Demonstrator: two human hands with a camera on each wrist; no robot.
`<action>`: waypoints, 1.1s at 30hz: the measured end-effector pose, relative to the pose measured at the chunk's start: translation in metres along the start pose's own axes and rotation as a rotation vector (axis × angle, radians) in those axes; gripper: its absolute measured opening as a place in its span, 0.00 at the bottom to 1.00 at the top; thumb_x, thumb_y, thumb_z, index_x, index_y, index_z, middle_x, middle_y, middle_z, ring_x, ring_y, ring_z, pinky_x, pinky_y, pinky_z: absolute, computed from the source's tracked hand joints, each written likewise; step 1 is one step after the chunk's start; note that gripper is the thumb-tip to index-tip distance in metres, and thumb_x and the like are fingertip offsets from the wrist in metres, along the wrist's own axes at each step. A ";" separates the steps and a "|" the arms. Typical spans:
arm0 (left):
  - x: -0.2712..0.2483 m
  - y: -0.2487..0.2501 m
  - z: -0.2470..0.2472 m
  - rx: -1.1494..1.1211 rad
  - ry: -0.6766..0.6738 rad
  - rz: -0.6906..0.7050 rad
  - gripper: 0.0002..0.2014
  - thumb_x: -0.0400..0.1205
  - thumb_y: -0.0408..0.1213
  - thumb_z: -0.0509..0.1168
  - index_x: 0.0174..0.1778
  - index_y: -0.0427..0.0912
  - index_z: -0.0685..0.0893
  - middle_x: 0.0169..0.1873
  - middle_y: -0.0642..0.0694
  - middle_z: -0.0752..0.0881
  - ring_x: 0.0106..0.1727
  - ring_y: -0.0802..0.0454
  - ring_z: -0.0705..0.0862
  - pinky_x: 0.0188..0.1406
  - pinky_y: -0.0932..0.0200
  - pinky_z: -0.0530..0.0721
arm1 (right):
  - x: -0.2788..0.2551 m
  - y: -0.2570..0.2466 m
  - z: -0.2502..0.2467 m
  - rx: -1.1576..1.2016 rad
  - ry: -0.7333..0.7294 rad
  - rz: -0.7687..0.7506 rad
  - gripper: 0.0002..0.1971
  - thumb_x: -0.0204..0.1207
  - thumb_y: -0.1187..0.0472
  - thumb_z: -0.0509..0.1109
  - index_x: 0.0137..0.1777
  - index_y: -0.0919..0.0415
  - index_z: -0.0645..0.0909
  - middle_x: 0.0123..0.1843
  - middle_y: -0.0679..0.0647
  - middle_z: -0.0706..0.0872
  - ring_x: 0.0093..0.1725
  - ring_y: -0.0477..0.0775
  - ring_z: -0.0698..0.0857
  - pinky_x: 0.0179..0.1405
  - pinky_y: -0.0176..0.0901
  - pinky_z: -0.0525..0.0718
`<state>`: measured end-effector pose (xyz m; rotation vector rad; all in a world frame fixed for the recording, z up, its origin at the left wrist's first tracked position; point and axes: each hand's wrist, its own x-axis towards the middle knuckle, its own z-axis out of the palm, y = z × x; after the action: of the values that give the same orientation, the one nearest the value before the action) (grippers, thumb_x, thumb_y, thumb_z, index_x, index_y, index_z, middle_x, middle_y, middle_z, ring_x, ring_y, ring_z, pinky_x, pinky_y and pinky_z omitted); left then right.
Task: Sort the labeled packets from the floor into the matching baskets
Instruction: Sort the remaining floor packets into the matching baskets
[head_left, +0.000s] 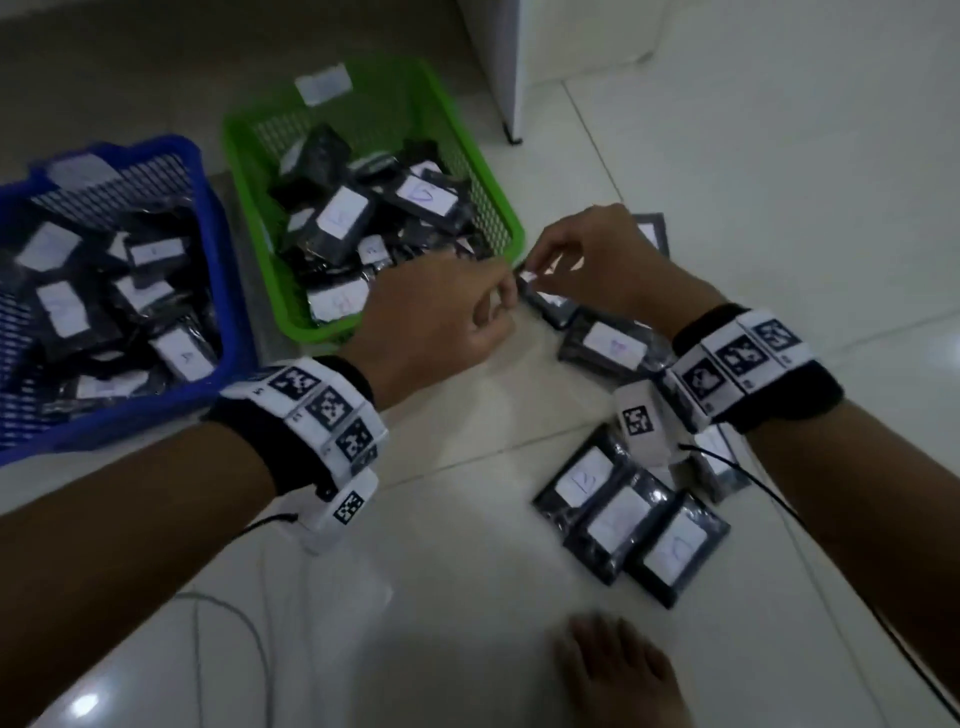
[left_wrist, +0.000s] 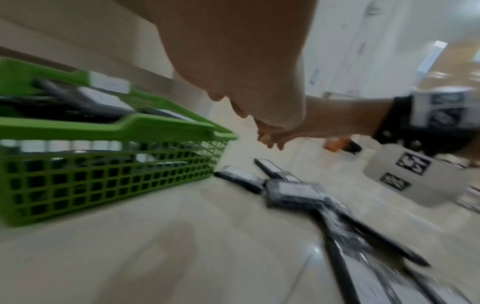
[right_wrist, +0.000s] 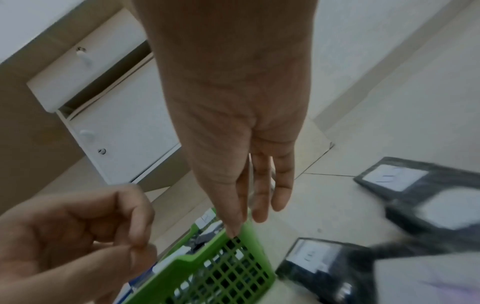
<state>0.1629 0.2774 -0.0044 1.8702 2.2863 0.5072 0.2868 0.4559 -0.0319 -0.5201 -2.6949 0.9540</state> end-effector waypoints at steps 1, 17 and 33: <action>-0.003 0.014 0.007 0.001 -0.059 0.027 0.07 0.78 0.51 0.65 0.48 0.56 0.82 0.30 0.56 0.85 0.37 0.56 0.83 0.32 0.52 0.82 | -0.016 0.003 -0.005 -0.021 -0.054 0.007 0.05 0.64 0.64 0.80 0.40 0.62 0.90 0.36 0.49 0.89 0.32 0.34 0.82 0.40 0.22 0.79; -0.054 0.088 0.119 -0.114 -0.621 -0.085 0.29 0.79 0.47 0.72 0.71 0.41 0.69 0.61 0.42 0.77 0.58 0.40 0.81 0.51 0.45 0.82 | -0.188 0.013 0.035 -0.235 -0.396 0.319 0.46 0.46 0.30 0.81 0.62 0.55 0.78 0.53 0.49 0.80 0.53 0.51 0.77 0.48 0.45 0.82; -0.033 0.022 0.072 -0.512 -0.605 -0.430 0.09 0.79 0.45 0.75 0.52 0.52 0.85 0.45 0.52 0.89 0.46 0.52 0.88 0.47 0.56 0.86 | -0.172 0.021 0.051 -0.205 -0.490 0.353 0.29 0.48 0.41 0.86 0.45 0.54 0.80 0.37 0.43 0.75 0.41 0.49 0.72 0.45 0.35 0.73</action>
<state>0.2130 0.2606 -0.0673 1.0595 1.8357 0.3499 0.4319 0.3732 -0.1018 -0.9355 -3.2349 1.0010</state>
